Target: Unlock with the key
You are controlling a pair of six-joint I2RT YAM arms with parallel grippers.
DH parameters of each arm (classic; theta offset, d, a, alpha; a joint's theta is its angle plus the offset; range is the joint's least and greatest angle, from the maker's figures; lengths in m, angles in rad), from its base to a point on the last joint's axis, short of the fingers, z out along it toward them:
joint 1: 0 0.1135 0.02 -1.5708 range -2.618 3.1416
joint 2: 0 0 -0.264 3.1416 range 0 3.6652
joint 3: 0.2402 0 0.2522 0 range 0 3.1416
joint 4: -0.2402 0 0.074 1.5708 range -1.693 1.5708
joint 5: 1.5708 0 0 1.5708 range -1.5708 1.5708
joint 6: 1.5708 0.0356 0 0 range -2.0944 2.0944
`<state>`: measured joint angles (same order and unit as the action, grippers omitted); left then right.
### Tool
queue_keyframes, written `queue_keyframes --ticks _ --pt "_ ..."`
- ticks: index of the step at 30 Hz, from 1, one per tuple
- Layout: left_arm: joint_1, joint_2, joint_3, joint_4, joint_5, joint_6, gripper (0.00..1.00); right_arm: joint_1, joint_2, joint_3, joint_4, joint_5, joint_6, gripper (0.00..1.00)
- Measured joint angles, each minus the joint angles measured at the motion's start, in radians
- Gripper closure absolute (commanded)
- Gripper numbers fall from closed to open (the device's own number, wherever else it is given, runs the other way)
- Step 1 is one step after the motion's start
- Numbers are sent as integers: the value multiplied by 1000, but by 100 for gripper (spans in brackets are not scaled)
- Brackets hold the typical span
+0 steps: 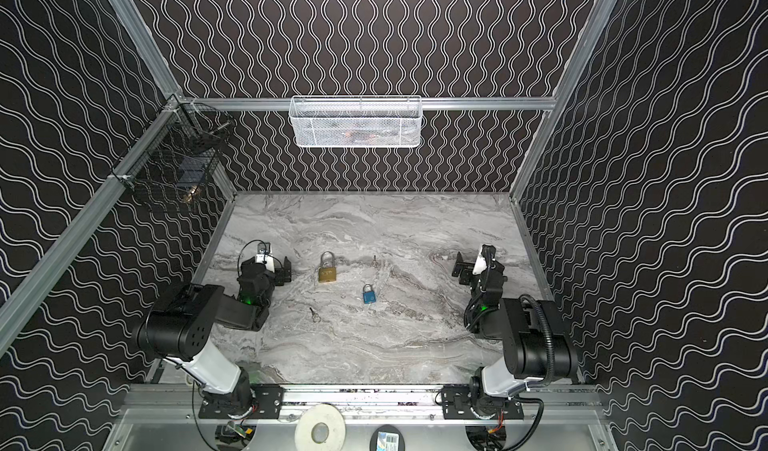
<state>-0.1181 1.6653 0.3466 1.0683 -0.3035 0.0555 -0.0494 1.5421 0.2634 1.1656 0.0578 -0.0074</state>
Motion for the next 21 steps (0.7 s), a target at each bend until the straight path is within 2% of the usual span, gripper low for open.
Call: queue_keyframes --ticks 9,13,15,17,19,21 --pt "-1 -9 -8 1 -8 -1 1 0 -14 1 -17 -24 -2 1" --pt "-16 -37 -78 77 -35 -3 1 18 -121 27 -116 -32 -11 1" --pt "-61 -62 -128 106 -83 6 1 33 -217 55 -212 -16 -4 1" --pt "-114 -153 -145 93 -132 35 1 52 -320 71 -299 8 21 1" --pt "-161 -305 -118 10 -188 38 1 88 -408 103 -402 19 50 2" --pt "-192 -497 8 -241 -209 -14 1 143 -455 167 -546 33 74 4"
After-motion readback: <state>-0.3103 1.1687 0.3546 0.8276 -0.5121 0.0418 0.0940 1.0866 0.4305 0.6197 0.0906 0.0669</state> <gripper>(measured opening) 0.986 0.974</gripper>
